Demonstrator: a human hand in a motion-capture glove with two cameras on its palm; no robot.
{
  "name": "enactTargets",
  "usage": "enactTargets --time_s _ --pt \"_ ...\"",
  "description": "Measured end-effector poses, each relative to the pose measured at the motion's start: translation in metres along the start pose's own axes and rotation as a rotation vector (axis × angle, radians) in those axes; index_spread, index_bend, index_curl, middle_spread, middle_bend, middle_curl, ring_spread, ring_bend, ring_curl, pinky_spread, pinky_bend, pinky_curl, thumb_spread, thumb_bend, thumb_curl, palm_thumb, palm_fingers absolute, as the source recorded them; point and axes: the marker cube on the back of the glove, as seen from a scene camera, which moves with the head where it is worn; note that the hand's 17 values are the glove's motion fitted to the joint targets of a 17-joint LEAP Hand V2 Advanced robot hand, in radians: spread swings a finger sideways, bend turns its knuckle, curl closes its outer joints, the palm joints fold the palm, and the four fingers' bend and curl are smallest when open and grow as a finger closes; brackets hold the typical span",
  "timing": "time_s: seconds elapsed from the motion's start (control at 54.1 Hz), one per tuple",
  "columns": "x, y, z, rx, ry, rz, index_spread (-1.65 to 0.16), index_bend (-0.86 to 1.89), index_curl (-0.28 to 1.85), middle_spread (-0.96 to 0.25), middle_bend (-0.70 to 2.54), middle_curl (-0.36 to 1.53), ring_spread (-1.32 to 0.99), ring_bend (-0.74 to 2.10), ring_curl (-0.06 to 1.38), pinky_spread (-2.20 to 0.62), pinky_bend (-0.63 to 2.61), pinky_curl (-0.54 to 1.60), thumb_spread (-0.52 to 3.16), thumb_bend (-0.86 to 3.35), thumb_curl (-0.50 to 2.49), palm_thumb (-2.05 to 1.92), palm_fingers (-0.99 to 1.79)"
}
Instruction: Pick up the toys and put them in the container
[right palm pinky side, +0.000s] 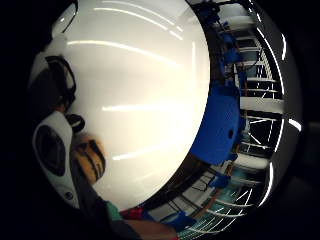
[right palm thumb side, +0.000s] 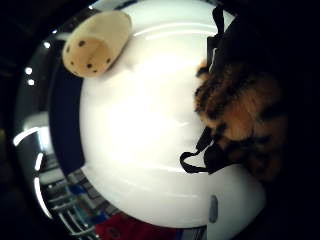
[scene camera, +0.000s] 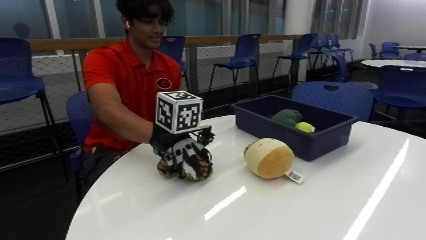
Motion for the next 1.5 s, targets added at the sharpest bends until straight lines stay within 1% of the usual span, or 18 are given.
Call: enactTargets --time_s 0.222,0.481,0.61,0.758,0.961,1.183,1.276,1.368,1.498 --pt "-0.023 0.012 -0.045 0.076 0.064 -0.012 -0.44 0.16 0.30 -0.42 0.43 0.32 -0.46 1.03 0.46 -0.48 1.09 0.37 0.83 0.08 0.70 0.65 0.97" --pt "-0.069 0.002 -0.113 0.092 -0.024 -0.038 -0.45 0.15 0.31 -0.44 0.38 0.36 -0.47 1.00 0.47 -0.48 1.07 0.38 0.76 0.03 0.77 0.66 0.98" --pt "-0.105 -0.003 -0.147 0.102 -0.105 -0.081 -0.45 0.15 0.30 -0.44 0.35 0.38 -0.47 0.99 0.47 -0.48 1.06 0.39 0.74 0.00 0.80 0.66 0.99" --pt "-0.148 -0.008 -0.178 0.139 -0.105 -0.139 -0.44 0.14 0.29 -0.44 0.33 0.40 -0.47 0.99 0.48 -0.49 1.05 0.40 0.72 -0.01 0.83 0.66 1.00" --pt "-0.224 -0.022 -0.223 0.178 -0.085 -0.223 -0.44 0.14 0.28 -0.45 0.29 0.43 -0.47 0.98 0.49 -0.49 1.05 0.41 0.72 -0.01 0.85 0.65 0.99" --pt "-0.306 -0.025 -0.232 0.183 -0.113 -0.301 -0.44 0.14 0.27 -0.45 0.24 0.46 -0.47 0.96 0.50 -0.49 1.04 0.42 0.72 -0.01 0.88 0.65 1.00" --pt "-0.329 -0.024 -0.225 0.172 -0.131 -0.420 -0.44 0.14 0.27 -0.45 0.23 0.48 -0.47 0.95 0.50 -0.49 1.04 0.42 0.72 -0.02 0.89 0.64 1.00" --pt "-0.352 -0.026 -0.218 0.148 -0.152 -0.371 -0.44 0.14 0.26 -0.45 0.21 0.49 -0.47 0.95 0.50 -0.49 1.03 0.42 0.72 -0.01 0.90 0.64 1.00" --pt "-0.361 -0.028 -0.205 0.140 -0.123 -0.410 -0.45 0.14 0.25 -0.45 0.19 0.51 -0.48 0.92 0.50 -0.49 1.03 0.42 0.74 -0.02 0.90 0.62 0.97"
